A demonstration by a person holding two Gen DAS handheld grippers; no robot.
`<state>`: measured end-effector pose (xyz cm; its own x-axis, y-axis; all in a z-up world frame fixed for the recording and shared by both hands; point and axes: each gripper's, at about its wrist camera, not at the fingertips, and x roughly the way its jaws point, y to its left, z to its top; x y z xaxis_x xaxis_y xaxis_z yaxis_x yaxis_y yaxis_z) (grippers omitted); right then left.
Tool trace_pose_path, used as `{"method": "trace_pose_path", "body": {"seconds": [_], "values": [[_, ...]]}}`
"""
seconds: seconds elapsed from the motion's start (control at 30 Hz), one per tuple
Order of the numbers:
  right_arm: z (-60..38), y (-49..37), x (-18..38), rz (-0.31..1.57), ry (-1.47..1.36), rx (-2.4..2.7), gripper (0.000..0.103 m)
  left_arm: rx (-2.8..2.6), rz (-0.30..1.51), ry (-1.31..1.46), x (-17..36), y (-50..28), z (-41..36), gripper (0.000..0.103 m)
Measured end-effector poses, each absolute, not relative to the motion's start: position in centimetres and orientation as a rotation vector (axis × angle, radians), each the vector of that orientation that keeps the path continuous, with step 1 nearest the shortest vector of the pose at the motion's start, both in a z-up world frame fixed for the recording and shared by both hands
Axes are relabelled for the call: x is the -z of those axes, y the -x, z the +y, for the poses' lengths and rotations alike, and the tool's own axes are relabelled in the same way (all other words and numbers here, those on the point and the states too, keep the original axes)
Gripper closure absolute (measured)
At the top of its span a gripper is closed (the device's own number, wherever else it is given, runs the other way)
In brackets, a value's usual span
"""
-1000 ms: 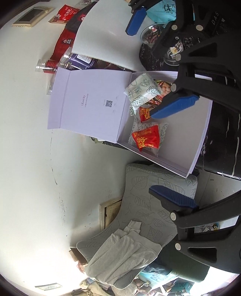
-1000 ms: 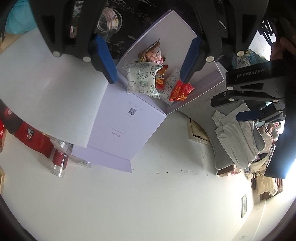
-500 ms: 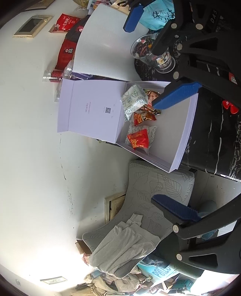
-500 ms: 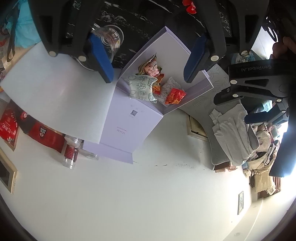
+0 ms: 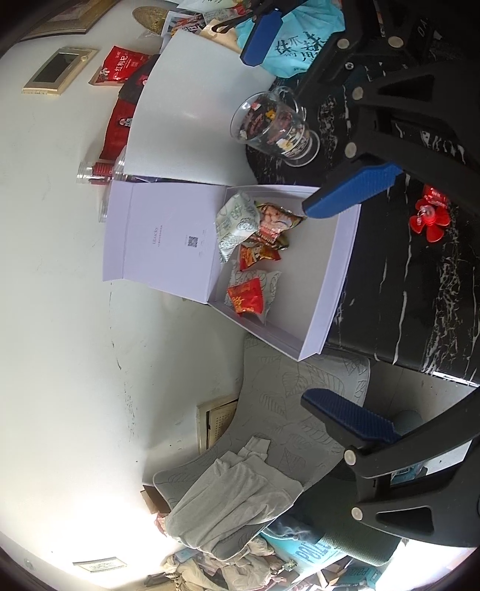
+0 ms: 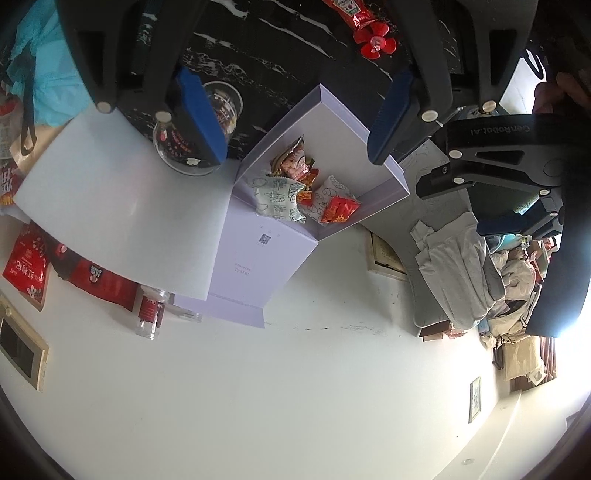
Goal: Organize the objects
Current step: 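Withdraw both grippers from the lavender box back over the table, then move the left gripper to the red fan toy while the right approaches the ketchup packet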
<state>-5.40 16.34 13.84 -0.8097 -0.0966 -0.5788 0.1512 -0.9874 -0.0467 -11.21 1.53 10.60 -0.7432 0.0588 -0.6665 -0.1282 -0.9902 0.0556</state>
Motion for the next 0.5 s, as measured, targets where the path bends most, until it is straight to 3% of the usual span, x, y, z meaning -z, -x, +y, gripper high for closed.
{"method": "trace_pose_path", "body": {"seconds": [0.5], "values": [[16.9,1.6,-9.9,0.112,-1.006,2.816,0.023,-2.779,0.175,1.155,-7.1,7.8,2.9,0.010]]}}
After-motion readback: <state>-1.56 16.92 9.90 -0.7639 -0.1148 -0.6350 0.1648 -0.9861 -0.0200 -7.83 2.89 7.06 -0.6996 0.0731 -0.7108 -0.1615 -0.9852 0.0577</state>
